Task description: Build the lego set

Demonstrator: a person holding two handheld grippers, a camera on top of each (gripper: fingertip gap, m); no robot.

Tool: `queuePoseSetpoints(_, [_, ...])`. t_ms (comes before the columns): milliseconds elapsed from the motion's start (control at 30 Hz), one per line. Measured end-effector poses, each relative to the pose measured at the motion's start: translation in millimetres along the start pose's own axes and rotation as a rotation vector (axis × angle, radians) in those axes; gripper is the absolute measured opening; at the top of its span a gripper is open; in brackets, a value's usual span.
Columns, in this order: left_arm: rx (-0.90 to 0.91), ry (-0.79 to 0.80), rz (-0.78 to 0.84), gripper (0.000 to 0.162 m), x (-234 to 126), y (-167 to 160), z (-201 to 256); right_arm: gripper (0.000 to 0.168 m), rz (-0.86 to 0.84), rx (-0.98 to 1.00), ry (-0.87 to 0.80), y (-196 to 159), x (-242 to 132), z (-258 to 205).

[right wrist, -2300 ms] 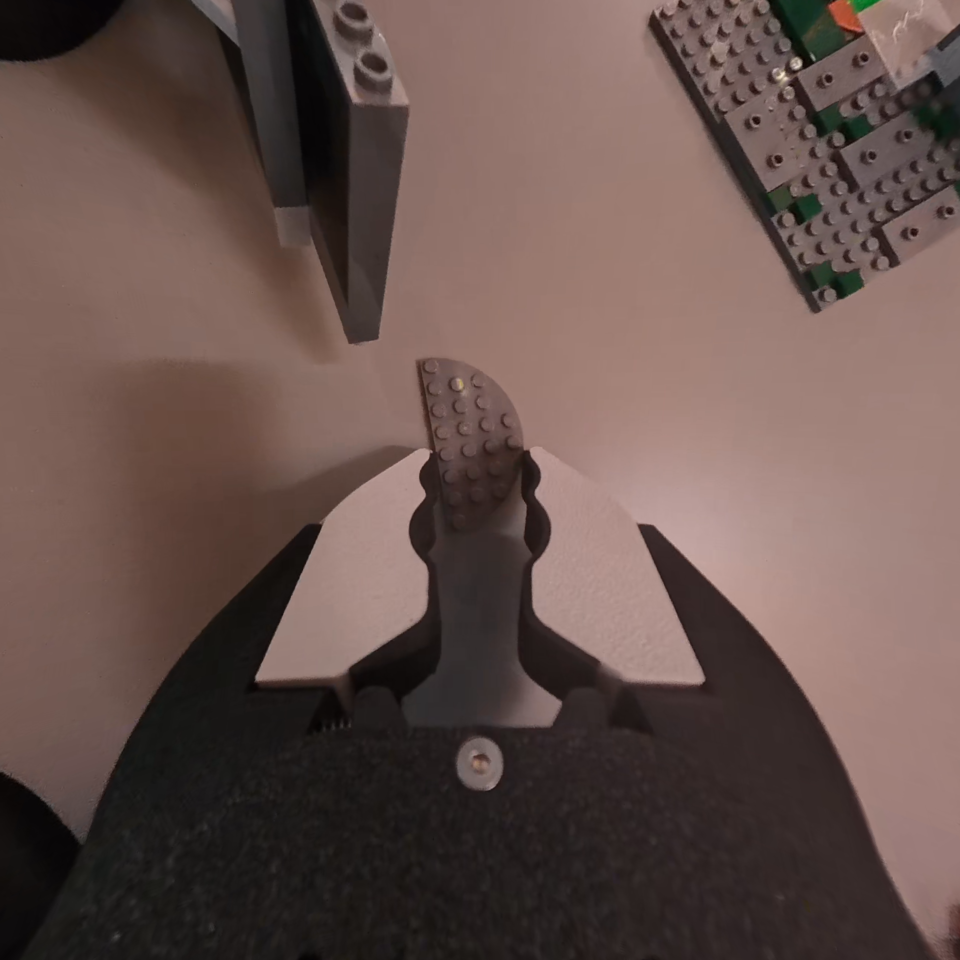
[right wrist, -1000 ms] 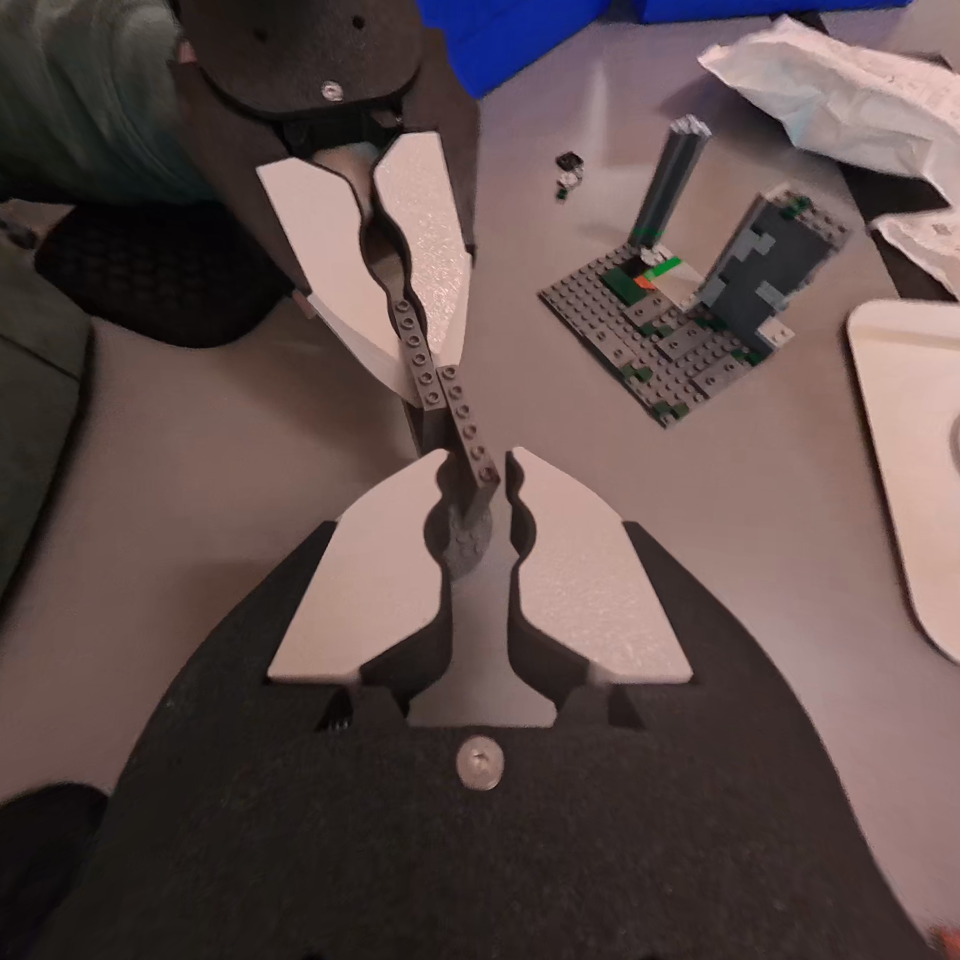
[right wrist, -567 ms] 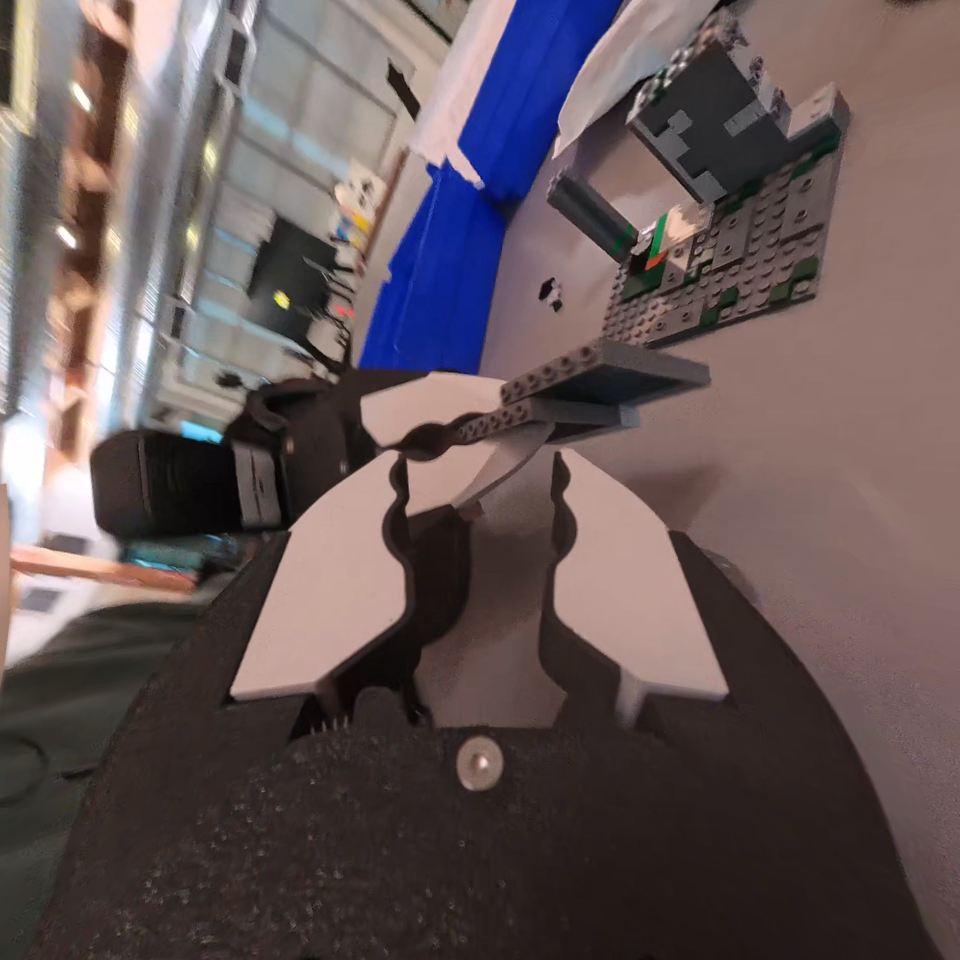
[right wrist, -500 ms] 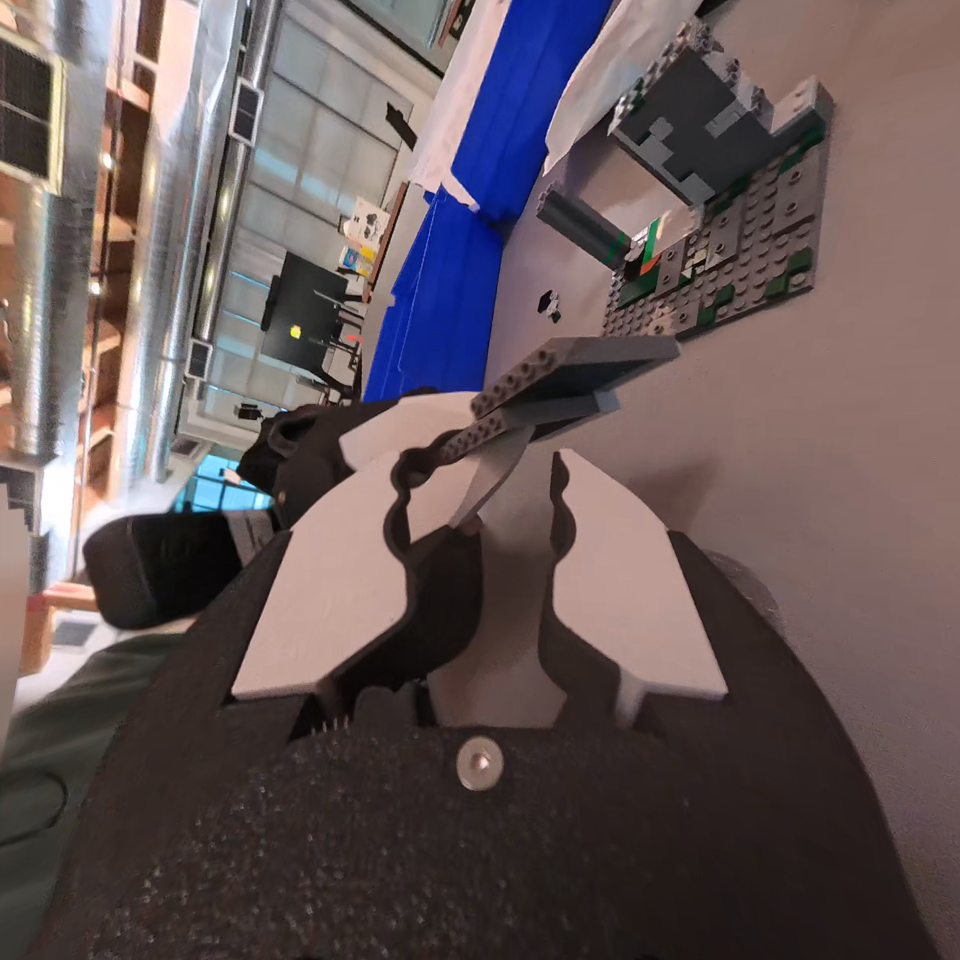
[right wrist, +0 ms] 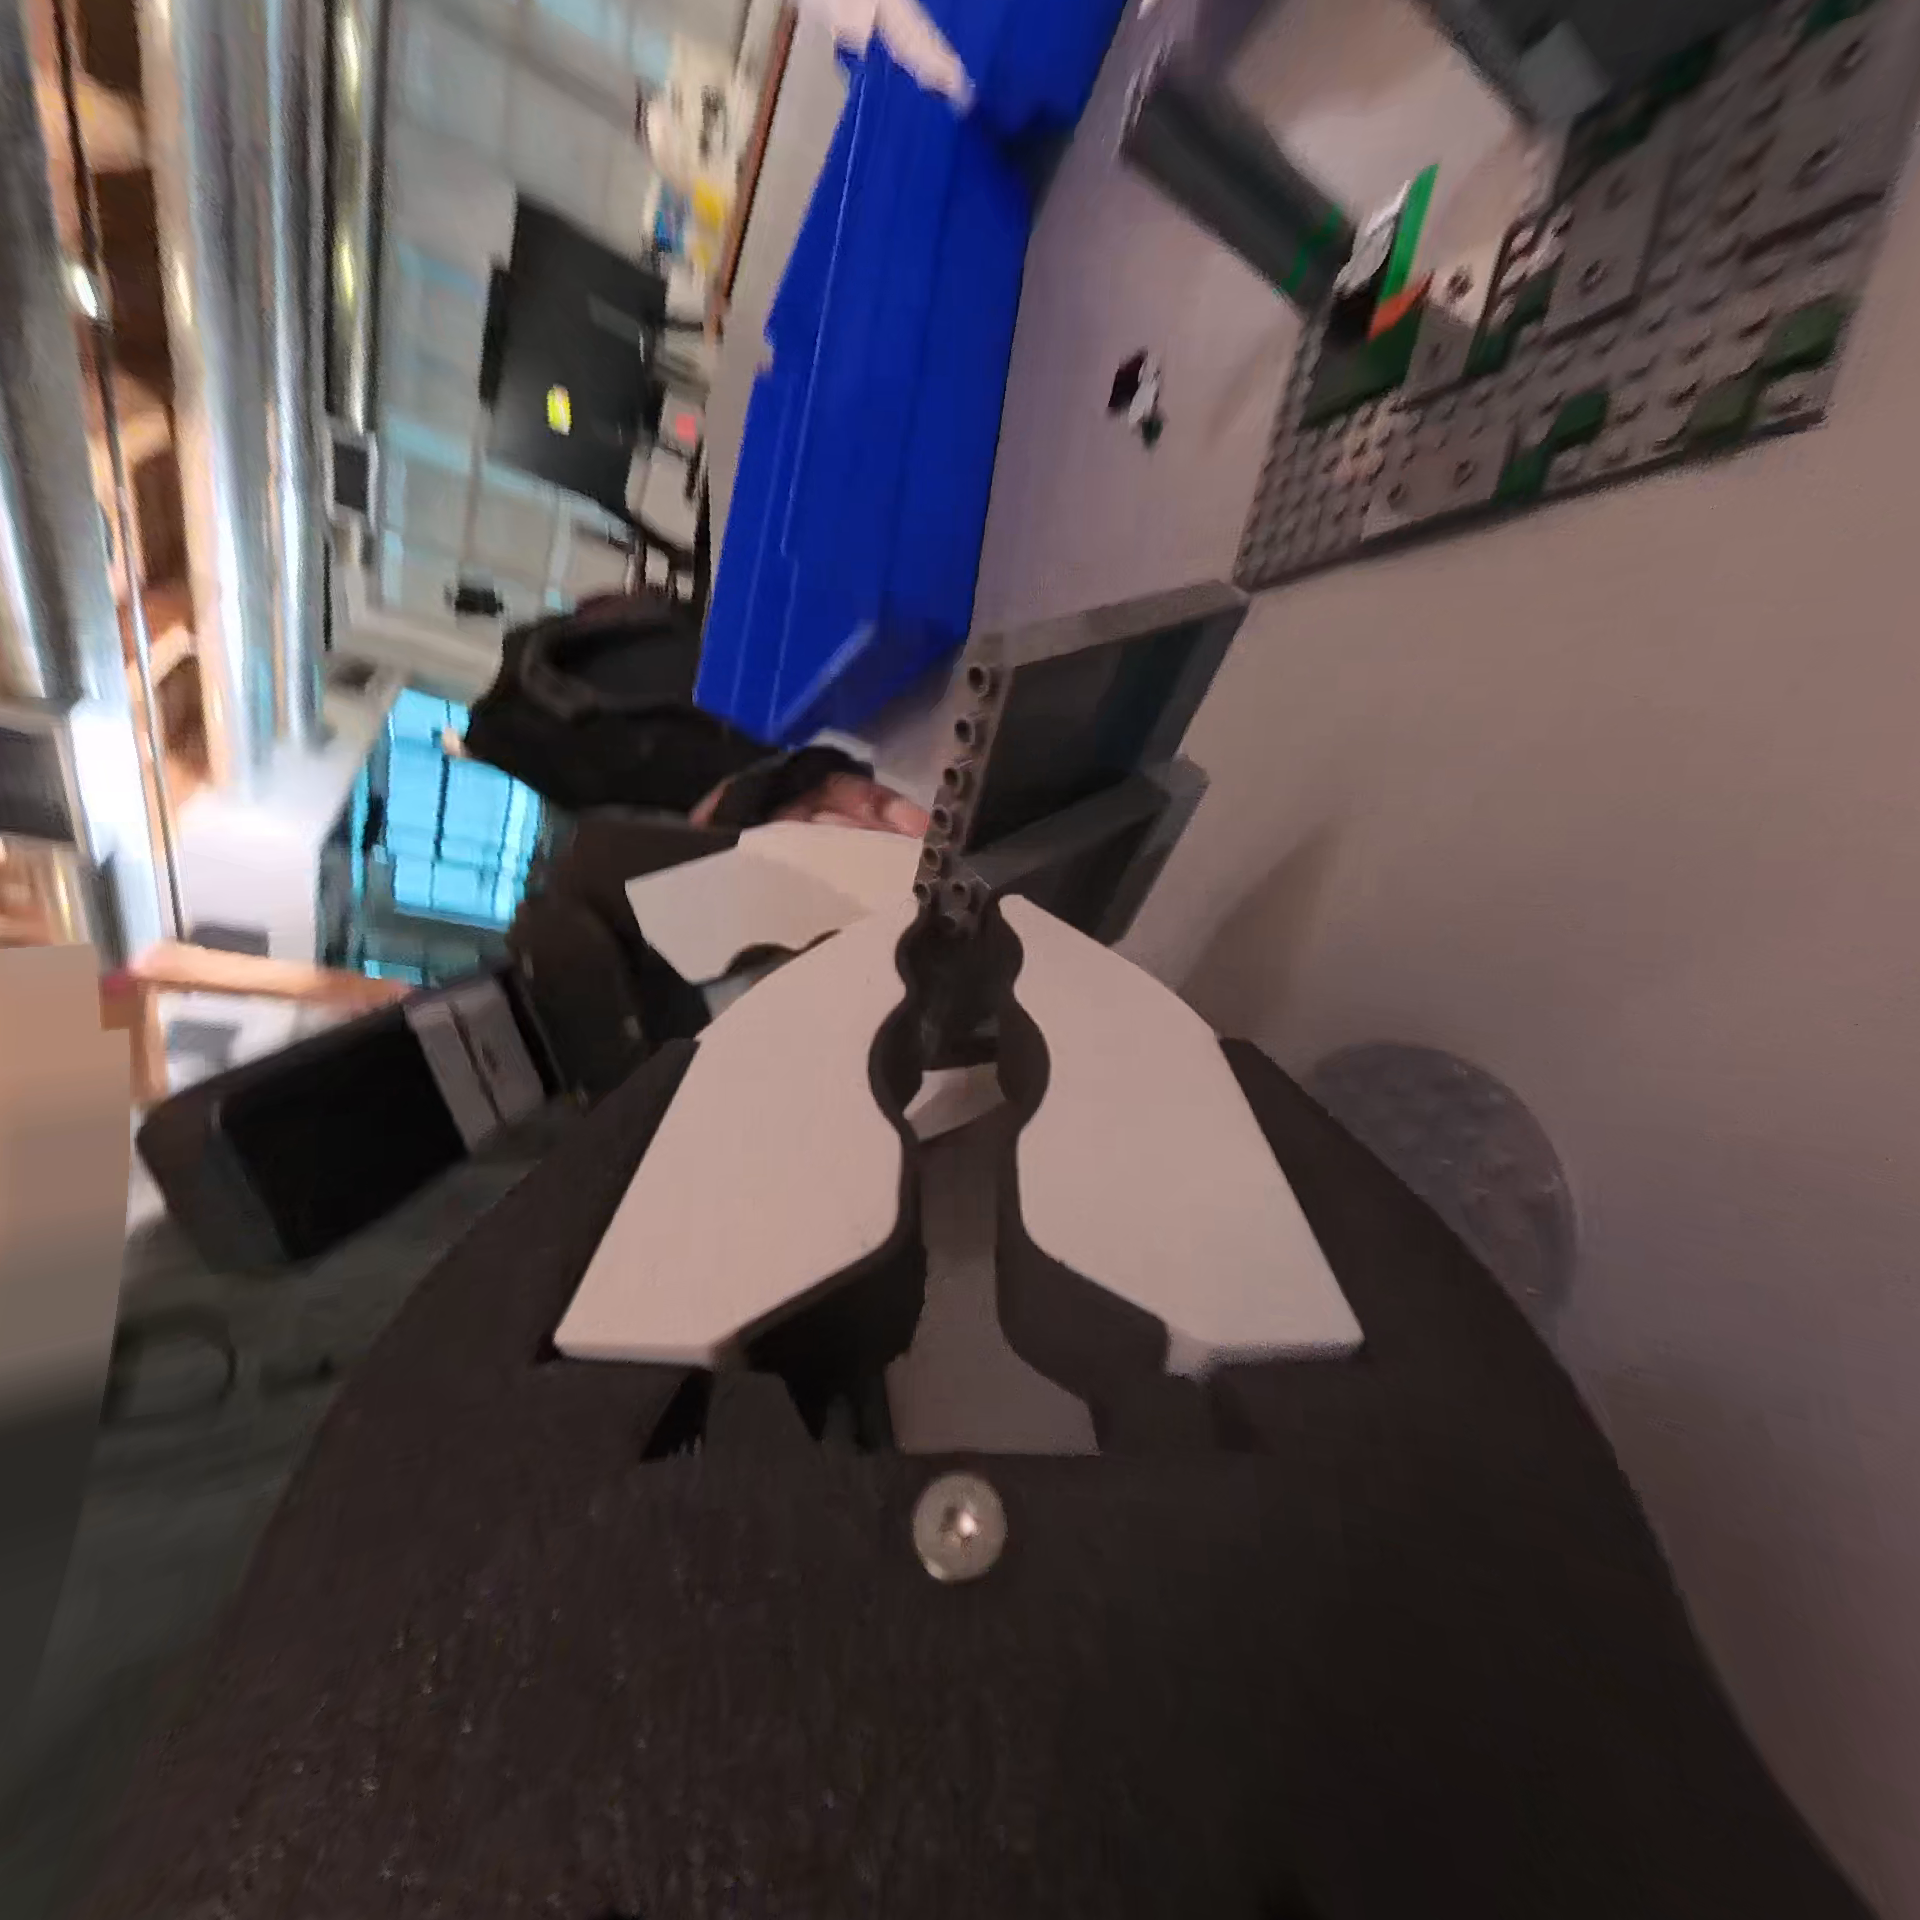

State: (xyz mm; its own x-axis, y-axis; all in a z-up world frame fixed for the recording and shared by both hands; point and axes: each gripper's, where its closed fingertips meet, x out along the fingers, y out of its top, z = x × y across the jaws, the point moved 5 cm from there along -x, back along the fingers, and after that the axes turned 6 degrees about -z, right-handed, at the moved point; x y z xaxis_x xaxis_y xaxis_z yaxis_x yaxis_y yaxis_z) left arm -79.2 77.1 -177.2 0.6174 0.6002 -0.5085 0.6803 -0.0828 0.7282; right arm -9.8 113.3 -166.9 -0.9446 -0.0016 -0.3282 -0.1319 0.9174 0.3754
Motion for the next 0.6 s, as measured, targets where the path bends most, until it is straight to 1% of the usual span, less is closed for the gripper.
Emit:
queuePoseSetpoints(67, [-0.093, -0.17, 0.056, 0.031, -9, 0, 6, 0.008, -0.122, -0.075, 0.003, -6, -2, 2])
queuePoseSetpoints(133, [-0.23, -0.349, 0.104, 0.034, -19, -2, 2, 0.008, -0.262, -0.147, -0.022, -10, -8, 4])
queuePoseSetpoints(167, [-0.282, -0.426, 0.114, 0.034, -22, -5, -2, 0.008, -0.338, -0.19, -0.023, -11, -12, 3])
queuePoseSetpoints(200, [-0.305, -0.469, 0.126, 0.034, -24, -8, -9, 0.008, -0.42, -0.234, -0.023, -12, -16, 0])
queuePoseSetpoints(333, [-0.229, -0.59, 0.135, 0.037, -16, -18, -26, 0.008, -0.755, -0.417, -0.026, -15, -26, -13])
queuePoseSetpoints(400, [-0.184, -0.668, 0.155, 0.037, -9, -15, -25, 0.008, -0.909, -0.485, -0.02, -16, -26, -20])
queuePoseSetpoints(467, [-0.135, -0.735, 0.184, 0.038, -5, -8, -20, 0.008, -1.016, -0.519, -0.002, -14, -25, -28])
queuePoseSetpoints(533, [-0.079, -0.81, 0.217, 0.029, -6, 0, -13, 0.008, -1.093, -0.512, 0.015, -11, -24, -32])
queuePoseSetpoints(600, [-0.034, -0.802, 0.206, 0.015, -1, 3, -9, 0.008, -1.146, -0.52, 0.019, -7, -23, -33])
